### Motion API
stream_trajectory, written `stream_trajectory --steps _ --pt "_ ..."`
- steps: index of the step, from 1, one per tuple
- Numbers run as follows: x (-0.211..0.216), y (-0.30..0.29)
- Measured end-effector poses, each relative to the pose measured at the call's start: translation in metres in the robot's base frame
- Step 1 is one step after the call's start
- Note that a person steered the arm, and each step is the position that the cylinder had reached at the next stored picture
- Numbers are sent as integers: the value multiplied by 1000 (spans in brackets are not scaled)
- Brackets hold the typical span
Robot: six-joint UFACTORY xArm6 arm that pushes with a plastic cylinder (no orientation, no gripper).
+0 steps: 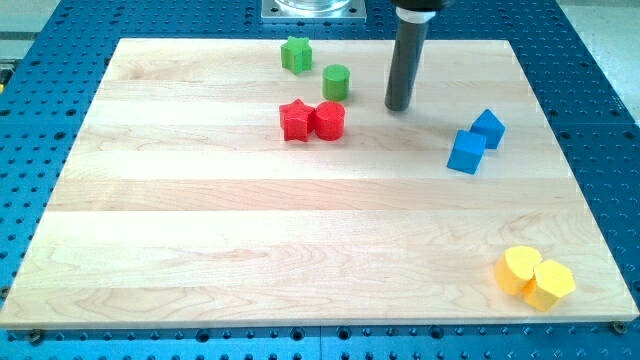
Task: Slide the green star to the bottom center of the board
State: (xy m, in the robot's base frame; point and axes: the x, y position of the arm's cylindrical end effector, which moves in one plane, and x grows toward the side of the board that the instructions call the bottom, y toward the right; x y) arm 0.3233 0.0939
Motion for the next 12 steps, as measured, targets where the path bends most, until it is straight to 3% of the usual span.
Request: stream_trajectory --steps 1,2,3,4,5,7,8,9,10,11,12 --pt "-10 -64" --pt "-11 -66" --pt "-57 -3" --pt "-90 -52" --pt "-90 -130" --pt "-130 -174" --pt "-74 -229" --pt "10 -234" --pt "-35 -260" --pt "-80 -229" --pt "-47 -182"
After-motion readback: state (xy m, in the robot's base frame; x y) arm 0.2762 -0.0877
